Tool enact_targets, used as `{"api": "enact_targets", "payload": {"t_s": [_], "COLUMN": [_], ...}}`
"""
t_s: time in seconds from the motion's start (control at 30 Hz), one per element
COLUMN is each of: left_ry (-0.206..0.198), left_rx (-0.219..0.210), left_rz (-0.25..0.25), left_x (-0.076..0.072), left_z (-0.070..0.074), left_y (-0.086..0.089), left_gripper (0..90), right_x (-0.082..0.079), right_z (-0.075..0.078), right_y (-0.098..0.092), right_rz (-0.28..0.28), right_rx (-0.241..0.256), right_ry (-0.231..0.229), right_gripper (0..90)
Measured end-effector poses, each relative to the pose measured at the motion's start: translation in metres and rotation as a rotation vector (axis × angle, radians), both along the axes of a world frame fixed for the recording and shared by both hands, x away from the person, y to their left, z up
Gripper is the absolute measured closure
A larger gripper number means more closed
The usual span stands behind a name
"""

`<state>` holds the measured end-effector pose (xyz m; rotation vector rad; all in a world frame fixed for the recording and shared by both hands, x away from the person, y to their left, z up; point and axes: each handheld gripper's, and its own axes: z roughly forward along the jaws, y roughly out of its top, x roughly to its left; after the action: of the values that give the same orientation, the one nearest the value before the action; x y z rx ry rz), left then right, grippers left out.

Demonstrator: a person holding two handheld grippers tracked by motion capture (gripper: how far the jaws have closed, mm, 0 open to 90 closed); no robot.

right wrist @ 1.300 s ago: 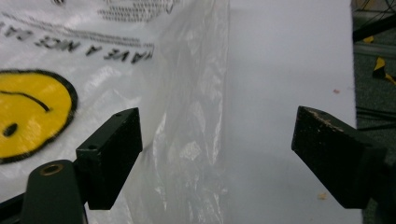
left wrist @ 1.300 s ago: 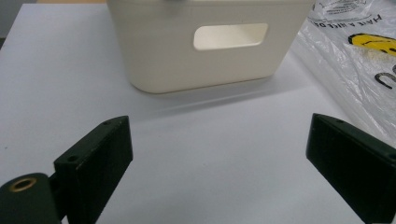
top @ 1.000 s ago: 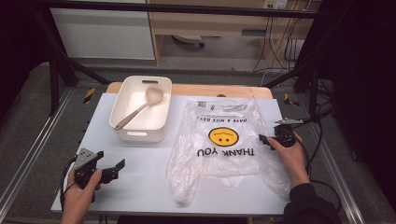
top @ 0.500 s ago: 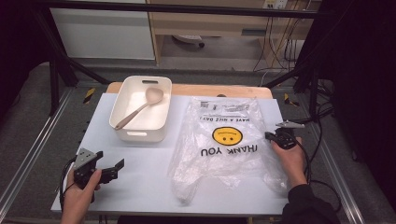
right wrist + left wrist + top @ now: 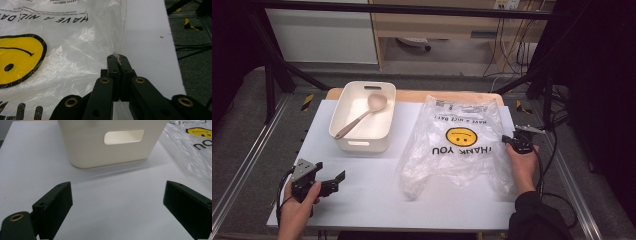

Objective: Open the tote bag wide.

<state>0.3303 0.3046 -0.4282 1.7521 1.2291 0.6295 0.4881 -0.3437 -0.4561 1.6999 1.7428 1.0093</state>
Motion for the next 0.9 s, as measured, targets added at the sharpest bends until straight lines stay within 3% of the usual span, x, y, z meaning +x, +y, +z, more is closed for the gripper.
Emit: {"api": "enact_targets", "payload": {"t_s": [0.1,0.2,0.3,0.33,0.37,0.57,0.67,0.9], "left_ry": [0.001,-0.001,-0.005,-0.005,-0.008,-0.018,-0.02,-0.028], "left_rx": [0.0,0.001,0.002,-0.001,0.0,-0.003,-0.001,0.002], "left_rz": [0.007,0.008,0.009,0.011,0.01,0.013,0.011,0.006], "left_x": [0.0,0.0,-0.001,-0.001,-0.002,-0.004,-0.004,-0.005], "left_z": [0.0,0.0,0.001,0.001,0.002,0.003,0.004,0.005], "left_y": [0.001,0.001,0.001,0.001,0.001,0.002,0.002,0.0], "left_gripper": [8.3,8.3,8.2,8.2,8.1,7.8,7.7,7.6], "right_x": [0.0,-0.004,-0.008,-0.008,-0.011,-0.027,-0.038,-0.068], "right_z": [0.0,0.001,0.004,0.004,0.007,0.022,0.032,0.045], "right_y": [-0.001,-0.001,-0.001,-0.001,0.001,0.003,0.005,0.033], "right_rz": [-0.019,0.001,0.03,0.03,0.046,0.051,0.063,0.174], "right_rx": [-0.003,0.007,0.015,0.015,-0.013,-0.063,-0.047,-0.076], "right_ry": [0.004,0.0,-0.017,-0.017,-0.022,-0.056,-0.079,-0.108], "right_gripper": [90.0,89.0,76.0,76.0,66.5,37.7,29.6,16.9]}}
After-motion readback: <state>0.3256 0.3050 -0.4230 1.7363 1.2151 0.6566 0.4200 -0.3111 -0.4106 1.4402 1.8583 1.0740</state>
